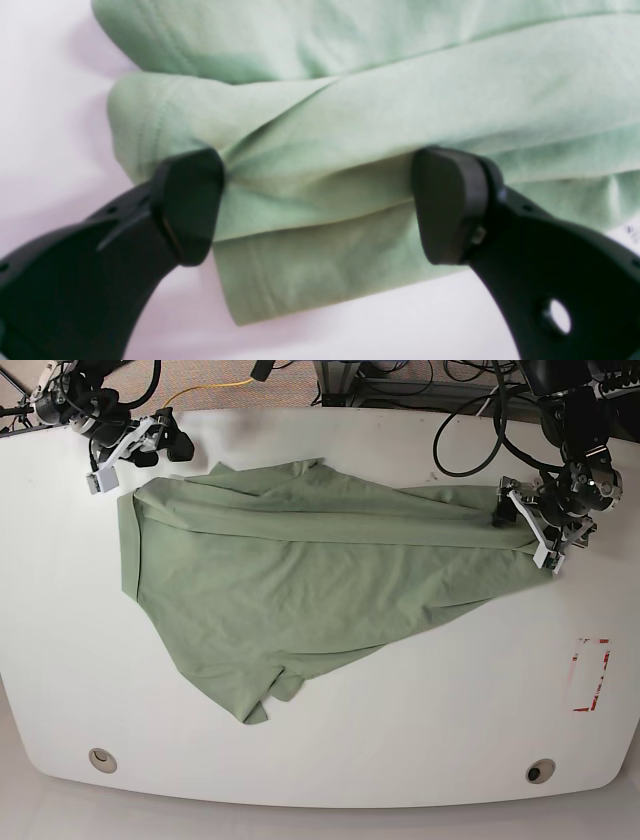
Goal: Fold the T-shirt properly
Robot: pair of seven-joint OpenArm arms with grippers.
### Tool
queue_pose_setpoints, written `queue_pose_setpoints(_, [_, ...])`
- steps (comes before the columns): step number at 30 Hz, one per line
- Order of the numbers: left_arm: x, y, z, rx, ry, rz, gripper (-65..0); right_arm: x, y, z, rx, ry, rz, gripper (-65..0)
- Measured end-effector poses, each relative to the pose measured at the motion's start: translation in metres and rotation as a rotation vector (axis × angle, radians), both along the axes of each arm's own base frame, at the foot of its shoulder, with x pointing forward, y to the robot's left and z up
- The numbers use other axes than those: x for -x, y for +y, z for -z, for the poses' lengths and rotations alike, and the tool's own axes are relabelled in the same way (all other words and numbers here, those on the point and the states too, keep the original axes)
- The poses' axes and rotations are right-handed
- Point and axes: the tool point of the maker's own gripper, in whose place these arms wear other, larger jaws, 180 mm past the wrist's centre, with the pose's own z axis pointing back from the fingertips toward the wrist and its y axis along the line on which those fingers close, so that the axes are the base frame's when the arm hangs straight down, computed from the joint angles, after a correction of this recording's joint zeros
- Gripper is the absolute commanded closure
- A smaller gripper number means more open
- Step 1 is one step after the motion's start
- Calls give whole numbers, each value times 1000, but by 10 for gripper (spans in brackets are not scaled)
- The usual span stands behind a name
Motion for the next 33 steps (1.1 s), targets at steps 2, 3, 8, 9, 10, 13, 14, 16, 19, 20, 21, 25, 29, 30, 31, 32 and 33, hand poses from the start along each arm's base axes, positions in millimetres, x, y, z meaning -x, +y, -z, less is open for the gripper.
queue_pose_setpoints(2, [0, 0, 1, 0, 2, 0, -554, 4, 2, 5, 5, 19, -2, -485])
queue_pose_setpoints(3, [0, 0, 1, 1, 2, 0, -554, 4, 6, 6, -5, 23, -4, -485])
queue_pose_setpoints(8, [0, 0, 0, 0, 1, 0, -554, -10, 27, 3, -54, -23, -32, -479])
queue_pose_setpoints(9, [0, 0, 0, 0, 0, 0, -554, -16, 30, 3, -67, -40, -32, -472])
queue_pose_setpoints(10, [0, 0, 0, 0, 1, 0, -554, -21, 33, 4, -90, -48, -29, -471])
queue_pose_setpoints(13, [0, 0, 0, -1, 0, 0, -554, -24, 33, 19, -130, -11, -9, -466])
queue_pose_setpoints(14, [0, 0, 0, -2, 0, 1, -554, -26, 33, 22, -158, -14, 10, -466])
queue_pose_setpoints(16, [0, 0, -1, -2, 1, 1, -554, -28, 31, 26, -185, -11, 31, -466])
queue_pose_setpoints(19, [0, 0, 0, -4, 1, 1, -554, -33, 28, 27, -213, -21, 50, -466])
queue_pose_setpoints(20, [0, 0, 0, -4, 1, 1, -554, -33, 26, 28, -216, -23, 55, -466])
queue_pose_setpoints(21, [0, 0, 0, -5, 2, 1, -554, -36, 25, 27, -219, -30, 62, -466])
queue_pose_setpoints(25, [0, 1, 0, -5, 2, 1, -554, -38, 29, 30, -206, -29, 43, -466])
queue_pose_setpoints(29, [0, 0, 0, -5, 2, 1, -554, -40, 40, 30, -222, -34, 18, -466])
queue_pose_setpoints(30, [0, 0, 0, -5, 2, 1, -554, -40, 41, 30, -224, -33, 15, -466])
queue_pose_setpoints(31, [0, 1, -1, -5, 2, 1, -554, -41, 41, 30, -225, -35, 16, -466])
queue_pose_setpoints(32, [0, 1, -1, -5, 2, 1, -554, -41, 42, 30, -226, -34, 17, -466])
queue_pose_setpoints(33, [0, 1, -1, -5, 2, 1, -554, -40, 43, 30, -229, -34, 17, -466])
